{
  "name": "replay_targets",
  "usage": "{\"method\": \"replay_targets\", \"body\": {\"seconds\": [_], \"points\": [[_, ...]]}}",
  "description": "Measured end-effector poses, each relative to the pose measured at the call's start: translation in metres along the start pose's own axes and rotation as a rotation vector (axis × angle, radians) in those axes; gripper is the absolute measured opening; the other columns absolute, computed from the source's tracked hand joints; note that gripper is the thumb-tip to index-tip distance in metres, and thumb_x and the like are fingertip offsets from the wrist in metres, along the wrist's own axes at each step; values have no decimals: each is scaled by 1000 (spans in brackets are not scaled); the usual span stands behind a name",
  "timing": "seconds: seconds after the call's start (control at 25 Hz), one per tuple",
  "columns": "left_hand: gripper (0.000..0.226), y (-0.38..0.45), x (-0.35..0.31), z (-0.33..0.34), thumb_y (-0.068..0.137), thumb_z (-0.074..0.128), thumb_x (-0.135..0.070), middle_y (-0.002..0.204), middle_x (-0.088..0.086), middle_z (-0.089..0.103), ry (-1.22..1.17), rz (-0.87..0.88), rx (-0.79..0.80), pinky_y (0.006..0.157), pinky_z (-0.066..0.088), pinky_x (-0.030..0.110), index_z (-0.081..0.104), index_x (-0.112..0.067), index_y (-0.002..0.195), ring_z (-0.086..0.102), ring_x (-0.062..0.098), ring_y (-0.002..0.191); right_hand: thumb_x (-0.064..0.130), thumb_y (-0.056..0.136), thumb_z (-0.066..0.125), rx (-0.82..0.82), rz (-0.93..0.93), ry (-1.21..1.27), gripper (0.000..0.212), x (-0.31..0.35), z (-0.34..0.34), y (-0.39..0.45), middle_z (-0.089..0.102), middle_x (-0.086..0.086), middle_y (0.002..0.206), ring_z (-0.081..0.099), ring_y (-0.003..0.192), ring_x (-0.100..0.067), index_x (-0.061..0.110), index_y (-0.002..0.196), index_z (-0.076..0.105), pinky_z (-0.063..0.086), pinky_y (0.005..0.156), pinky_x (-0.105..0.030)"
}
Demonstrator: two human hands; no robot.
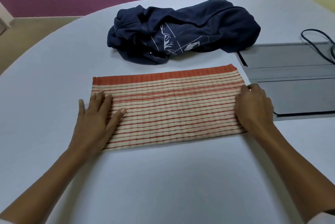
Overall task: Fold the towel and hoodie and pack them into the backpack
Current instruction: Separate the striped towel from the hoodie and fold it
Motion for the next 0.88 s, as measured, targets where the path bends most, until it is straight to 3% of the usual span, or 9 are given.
{"method": "replay_targets", "body": {"seconds": [0.12, 0.24, 0.32, 0.4, 0.48, 0.52, 0.64, 0.76, 0.88], "points": [[85, -37, 21, -4, 83, 12, -68, 158, 3, 13, -77, -53, -21, 118, -8, 39, 27, -17, 149, 3, 14, 146, 13, 96, 51, 49, 43, -39, 25, -2, -11, -4, 52, -25, 119, 52, 101, -38, -6, 112, 55, 47, 78, -44], [76, -50, 31, -4, 88, 14, -62, 157, 0, 15, -106, -48, -69, 120, -5, 38, 25, -19, 149, 2, 5, 142, 18, 85, 71, 220, 310, 343, 27, -1, -32, 9, 63, -20, 102, 58, 78, -30, -1, 100, 59, 45, 61, -31], [68, -51, 30, -4, 92, 20, -55, 155, -1, 23, -174, -55, -112, 120, -4, 35, 29, -19, 148, 6, 3, 141, 17, 76, 78, 361, 525, 618, 27, 3, -51, 15, 66, -17, 89, 60, 69, -28, 1, 90, 61, 47, 62, -32], [58, -52, 30, -7, 95, 25, -46, 151, -1, 34, -274, -102, -182, 120, -1, 32, 37, -18, 145, 12, 2, 140, 19, 73, 80, 454, 598, 643, 31, 14, -66, 17, 66, -16, 90, 60, 73, -29, 2, 93, 63, 50, 72, -38], [50, -53, 32, -8, 97, 28, -39, 147, -3, 41, -377, -190, -230, 119, 4, 32, 45, -19, 140, 17, 6, 141, 19, 76, 78, 501, 529, 579, 42, 37, -78, 17, 65, -15, 101, 60, 84, -31, 4, 112, 62, 49, 83, -43], [48, -53, 35, -8, 97, 29, -36, 146, -3, 43, -412, -232, -239, 118, 6, 32, 47, -20, 139, 19, 10, 143, 17, 78, 75, 518, 474, 592, 46, 53, -83, 17, 64, -14, 101, 60, 84, -30, 6, 120, 59, 49, 81, -42], [52, -53, 42, -4, 90, 28, -34, 144, -5, 46, -479, -290, -222, 115, 9, 30, 49, -25, 137, 23, 19, 144, 8, 83, 69, 614, 308, 688, 60, 110, -90, 7, 62, -12, 93, 62, 77, -24, 14, 138, 45, 49, 62, -34], [55, -53, 42, -4, 87, 28, -36, 145, -6, 45, -541, -317, -209, 115, 12, 31, 49, -29, 137, 23, 19, 144, 7, 83, 69, 688, 205, 731, 66, 161, -78, -7, 61, -12, 96, 64, 79, -24, 15, 141, 39, 50, 59, -33], [57, -54, 38, -11, 85, 29, -41, 149, -7, 38, -553, -367, -179, 116, 13, 35, 47, -31, 139, 17, 16, 145, 9, 79, 74, 733, 128, 723, 61, 206, -56, -23, 64, -12, 98, 66, 83, -25, 6, 133, 47, 56, 67, -36]]}}
Point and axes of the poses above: each hand's wrist, its own y-axis towards the middle knuckle, its own z-axis out of the palm, x = y × z, the point moved 1 cm from there along y, towards the middle knuckle
